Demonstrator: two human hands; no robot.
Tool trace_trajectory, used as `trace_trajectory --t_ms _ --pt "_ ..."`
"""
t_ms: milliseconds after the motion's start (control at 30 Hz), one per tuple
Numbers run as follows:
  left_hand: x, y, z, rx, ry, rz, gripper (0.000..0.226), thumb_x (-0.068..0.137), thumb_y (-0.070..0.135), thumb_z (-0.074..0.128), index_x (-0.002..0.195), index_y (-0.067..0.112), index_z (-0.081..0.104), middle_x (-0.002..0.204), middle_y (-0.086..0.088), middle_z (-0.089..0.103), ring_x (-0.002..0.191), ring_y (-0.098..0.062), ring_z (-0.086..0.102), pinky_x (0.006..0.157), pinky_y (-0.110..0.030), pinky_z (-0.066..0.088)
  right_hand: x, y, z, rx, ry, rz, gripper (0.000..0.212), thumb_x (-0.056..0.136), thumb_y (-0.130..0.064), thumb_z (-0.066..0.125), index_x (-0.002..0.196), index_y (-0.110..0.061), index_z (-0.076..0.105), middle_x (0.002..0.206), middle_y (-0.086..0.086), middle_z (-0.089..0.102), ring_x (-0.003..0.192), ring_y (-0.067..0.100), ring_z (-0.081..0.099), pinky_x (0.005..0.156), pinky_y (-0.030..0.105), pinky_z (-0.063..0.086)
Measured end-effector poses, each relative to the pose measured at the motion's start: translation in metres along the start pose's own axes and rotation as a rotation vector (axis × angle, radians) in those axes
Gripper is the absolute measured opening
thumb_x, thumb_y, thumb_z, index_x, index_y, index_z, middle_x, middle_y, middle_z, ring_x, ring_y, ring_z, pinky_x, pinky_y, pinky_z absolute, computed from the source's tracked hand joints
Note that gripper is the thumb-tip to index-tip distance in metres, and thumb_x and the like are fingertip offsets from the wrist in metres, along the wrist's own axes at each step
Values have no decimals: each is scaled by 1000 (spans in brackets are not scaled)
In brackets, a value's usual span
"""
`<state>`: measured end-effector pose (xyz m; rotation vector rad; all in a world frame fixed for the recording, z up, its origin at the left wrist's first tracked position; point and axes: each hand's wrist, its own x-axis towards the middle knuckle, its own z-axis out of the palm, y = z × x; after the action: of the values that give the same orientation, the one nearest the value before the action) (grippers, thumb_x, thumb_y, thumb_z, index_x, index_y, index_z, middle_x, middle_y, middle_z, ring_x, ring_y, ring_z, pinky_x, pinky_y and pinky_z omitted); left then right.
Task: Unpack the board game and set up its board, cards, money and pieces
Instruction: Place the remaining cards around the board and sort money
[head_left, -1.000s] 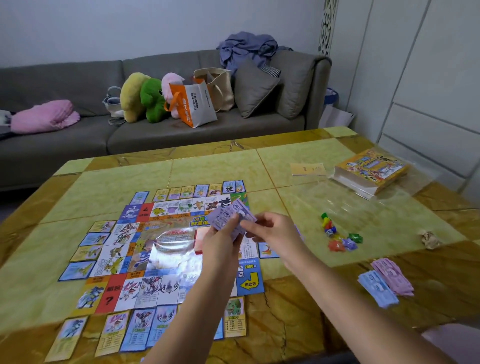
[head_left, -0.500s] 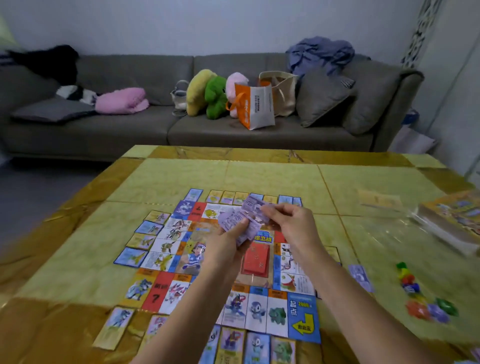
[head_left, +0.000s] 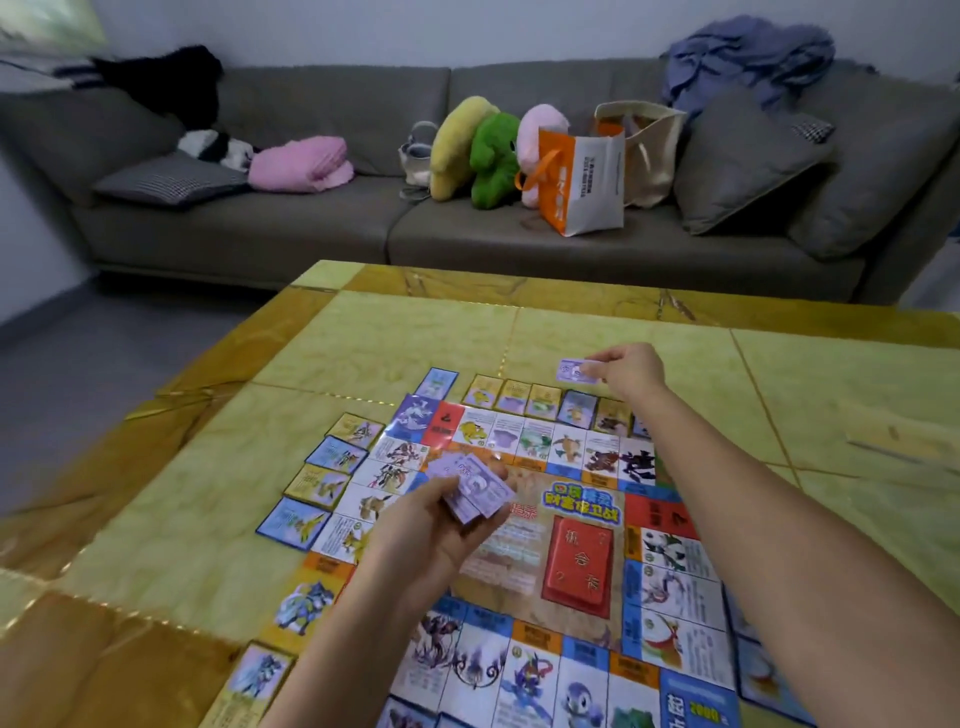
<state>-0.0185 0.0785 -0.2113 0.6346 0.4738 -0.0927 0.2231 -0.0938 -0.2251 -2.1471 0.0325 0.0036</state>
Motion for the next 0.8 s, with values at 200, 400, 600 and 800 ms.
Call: trace_trajectory --t_ms 200,400,600,800 --pt "-1 1 0 34 -25 -12 31 99 3 34 126 -5 48 108 -27 67 104 -38 63 74 -41 59 26 9 14 -116 -16 34 24 78 -21 77 98 -8 74 104 9 71 95 20 62 77 29 47" --pt "-2 2 -4 57 -37 -15 31 98 -3 35 128 -6 43 106 -27 68 101 -36 65 65 -36 61 30 9 21 -188 -13 68 17 75 -16 80 88 -6 74 98 10 71 82 16 56 69 27 43" --pt "-2 6 -6 81 -33 43 28 98 -2 38 123 -5 49 112 -26 66 101 -34 66 67 -33 60 30 6 26 -218 38 126 46 72 -25 82 107 -5 61 112 11 65 98 25 59 73 32 43" --pt "-3 -1 2 201 8 112 21 95 -2 47 114 0 57 109 -21 68 86 -25 70 64 -25 58 2 -11 8 -128 93 9 62 87 -45 63 125 1 44 114 11 56 102 27 56 78 35 43"
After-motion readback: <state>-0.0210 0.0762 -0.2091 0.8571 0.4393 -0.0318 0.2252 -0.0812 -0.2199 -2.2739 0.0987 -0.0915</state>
